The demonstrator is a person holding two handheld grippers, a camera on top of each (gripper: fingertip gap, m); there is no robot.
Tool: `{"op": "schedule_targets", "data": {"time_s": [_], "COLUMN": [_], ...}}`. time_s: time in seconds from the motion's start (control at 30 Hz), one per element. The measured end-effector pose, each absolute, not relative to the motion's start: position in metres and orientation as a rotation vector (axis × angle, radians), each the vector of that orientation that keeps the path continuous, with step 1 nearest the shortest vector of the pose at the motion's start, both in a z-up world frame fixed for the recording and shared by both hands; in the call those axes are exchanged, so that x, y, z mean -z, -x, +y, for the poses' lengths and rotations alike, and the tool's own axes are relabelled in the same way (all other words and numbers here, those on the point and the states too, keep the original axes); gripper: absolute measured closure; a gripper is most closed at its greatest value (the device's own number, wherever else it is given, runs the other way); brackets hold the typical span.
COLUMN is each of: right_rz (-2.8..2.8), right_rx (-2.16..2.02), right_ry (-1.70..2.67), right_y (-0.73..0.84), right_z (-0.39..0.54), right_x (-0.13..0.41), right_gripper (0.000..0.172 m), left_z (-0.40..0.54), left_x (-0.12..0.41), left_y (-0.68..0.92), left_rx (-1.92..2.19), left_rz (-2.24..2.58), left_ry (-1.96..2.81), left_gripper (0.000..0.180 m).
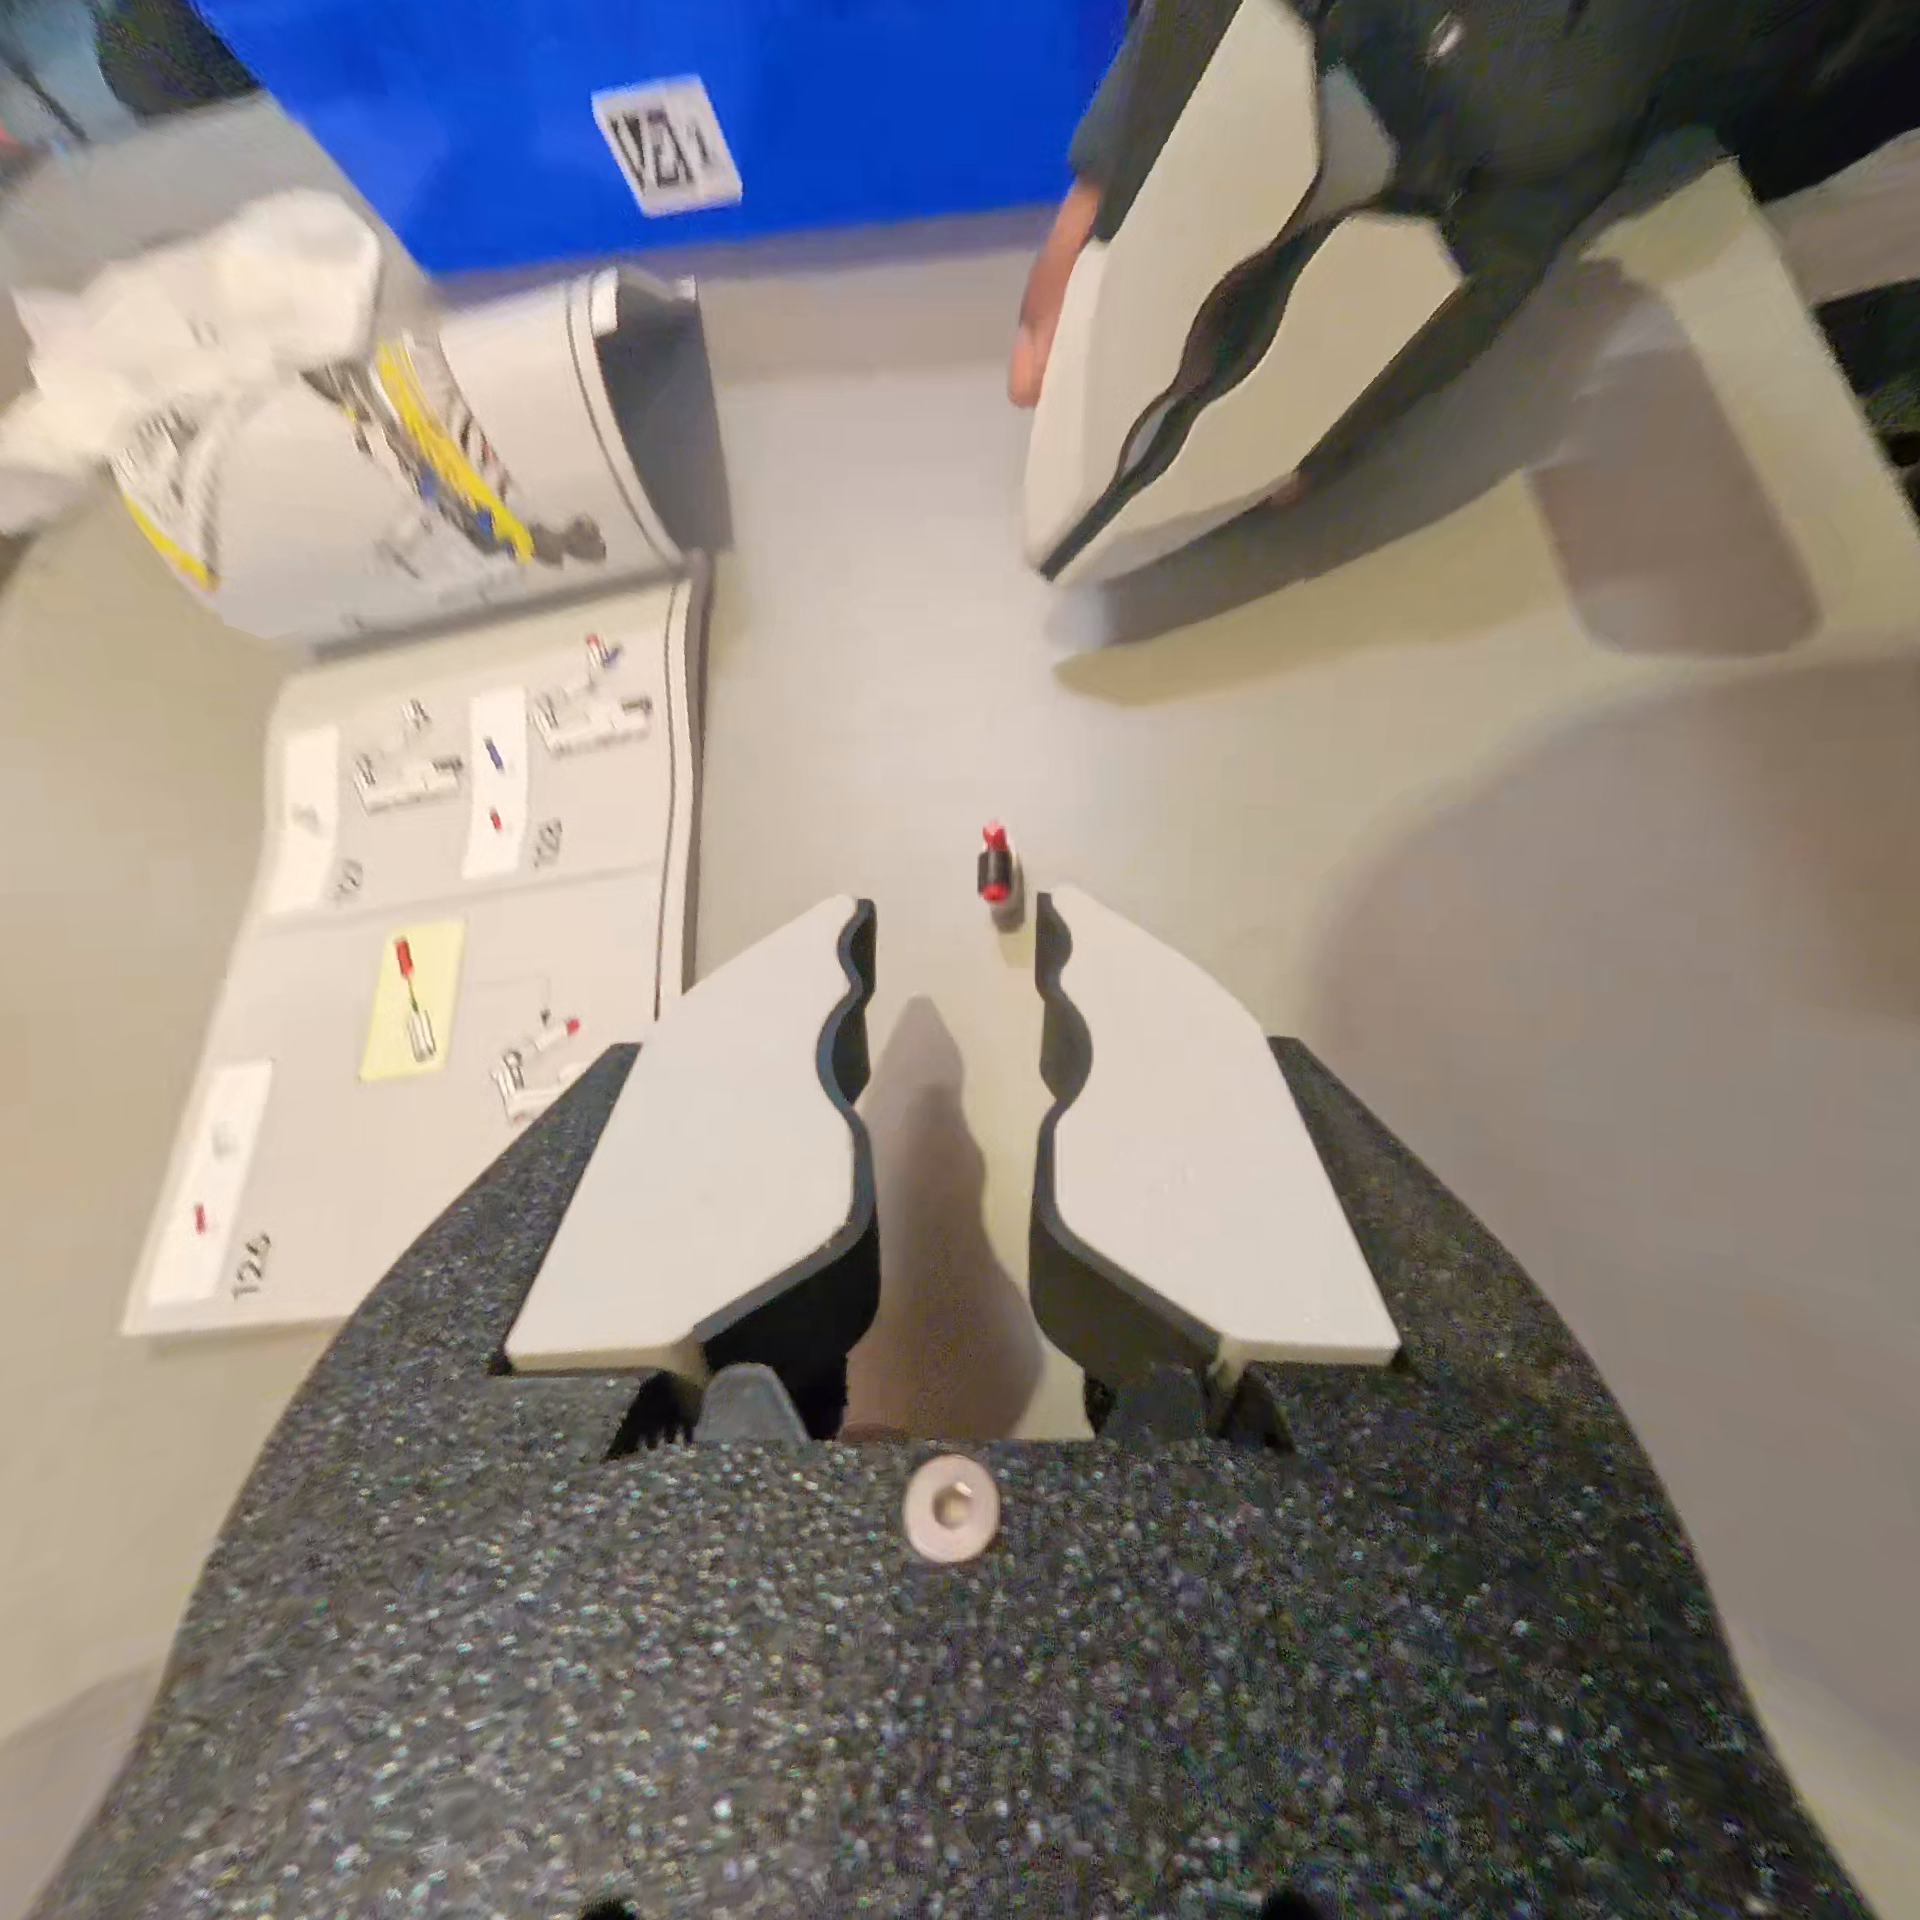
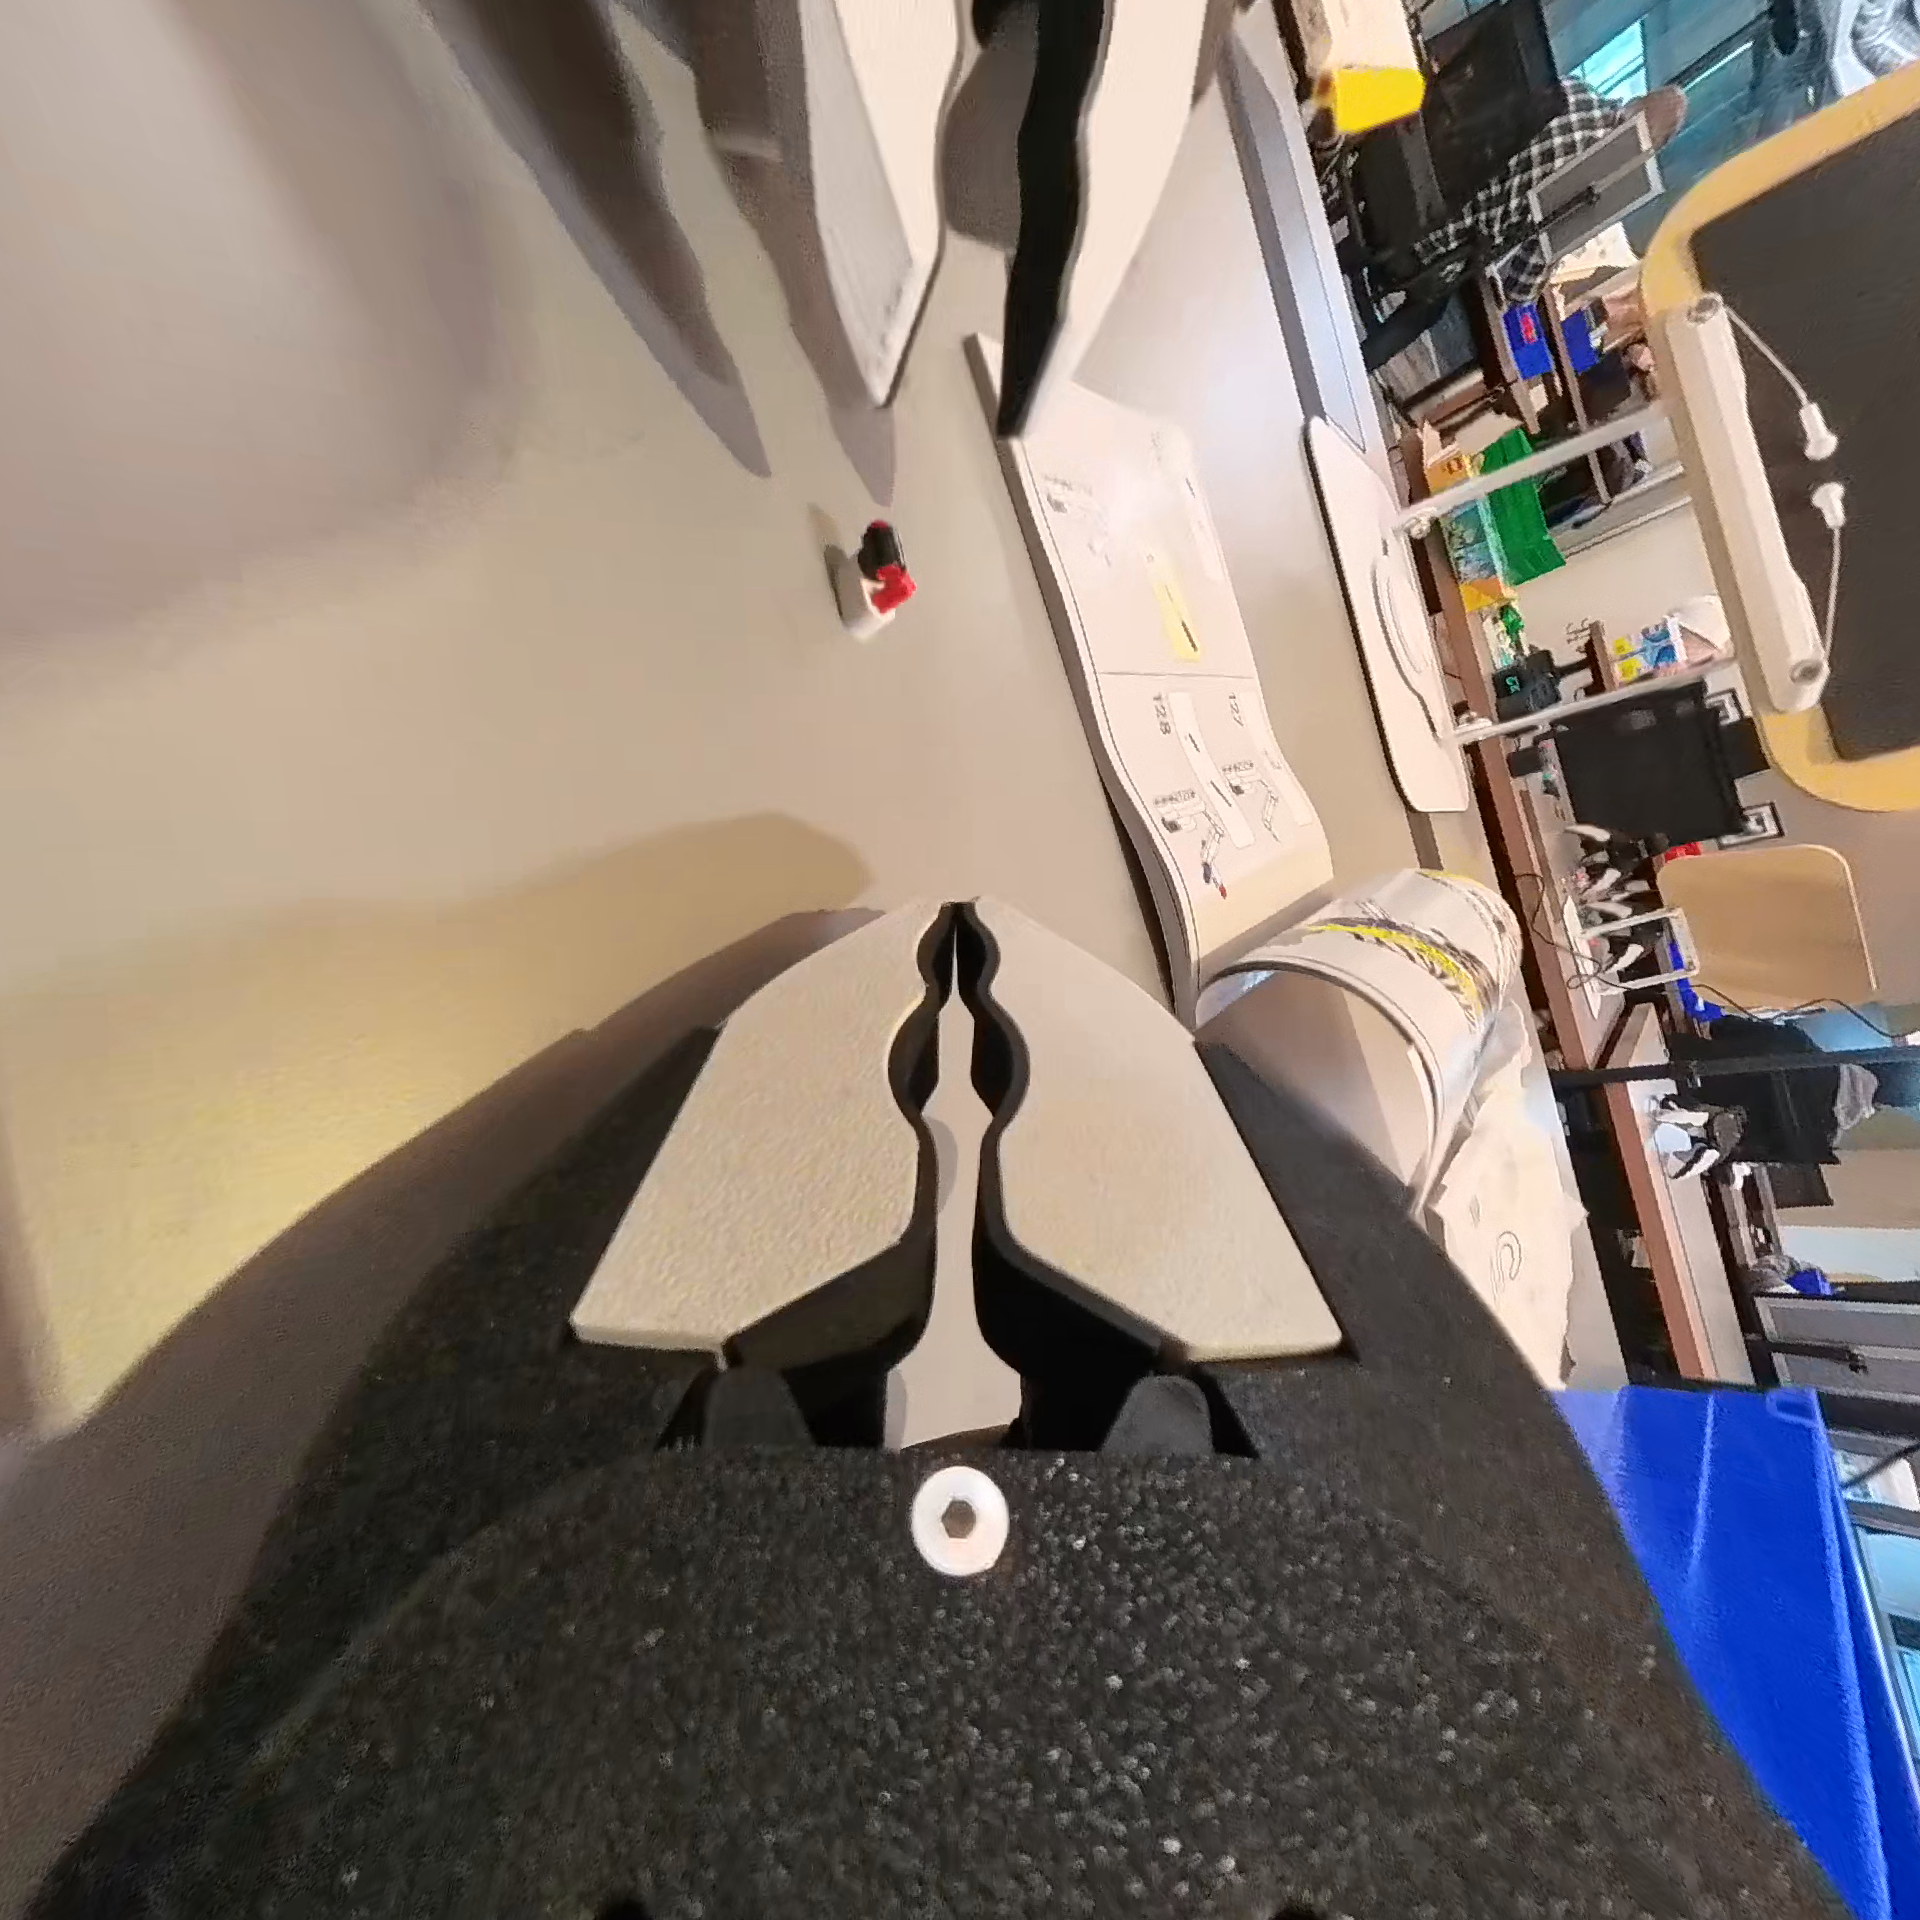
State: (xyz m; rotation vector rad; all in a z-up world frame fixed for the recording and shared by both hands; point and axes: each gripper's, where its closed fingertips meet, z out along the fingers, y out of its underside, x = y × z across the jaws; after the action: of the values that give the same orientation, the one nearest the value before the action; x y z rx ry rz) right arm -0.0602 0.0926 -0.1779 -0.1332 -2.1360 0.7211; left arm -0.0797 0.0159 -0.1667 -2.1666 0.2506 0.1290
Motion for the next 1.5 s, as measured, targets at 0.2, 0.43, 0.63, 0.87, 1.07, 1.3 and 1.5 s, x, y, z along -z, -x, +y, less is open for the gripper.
{"op": "schedule_targets", "data": {"time_s": [0.2,0.43,0.63,0.87,1.07,1.3,1.5], "right_rz": [-2.175,-2.227,-2.29,-2.403,-2.319,-2.209,-2.156], "right_rx": [-0.778,-0.813,-0.822,-0.873,-1.205,-1.635,-1.945], "right_ry": [0.103,0.078,0.053,0.117,0.363,0.569,0.63], "right_y": [0.06,0.064,0.073,0.077,0.085,0.088,0.08], "right_z": [0.074,0.054,0.04,0.034,0.032,0.027,0.024], "right_x": [0.178,0.178,0.175,0.185,0.16,0.126,0.107], "right_gripper": [0.171,0.163,0.153,0.164,0.165,0.165,0.165], "left_z": [0.025,0.033,0.035,0.034,0.033,0.031,0.031], "left_x": [0.187,0.187,0.187,0.18,0.159,0.128,0.107], "left_y": [0.079,0.077,0.073,0.07,0.083,0.084,0.078], "left_rx": [-0.134,-0.189,-0.221,-0.273,-0.153,0.023,0.168], "left_rz": [0.28,0.316,0.361,0.405,0.188,0.077,0.051], "left_ry": [2.266,2.258,2.258,2.204,2.061,1.849,1.697], "left_gripper": [0.153,0.174,0.174,0.175,0.157,0.167,0.169]}}
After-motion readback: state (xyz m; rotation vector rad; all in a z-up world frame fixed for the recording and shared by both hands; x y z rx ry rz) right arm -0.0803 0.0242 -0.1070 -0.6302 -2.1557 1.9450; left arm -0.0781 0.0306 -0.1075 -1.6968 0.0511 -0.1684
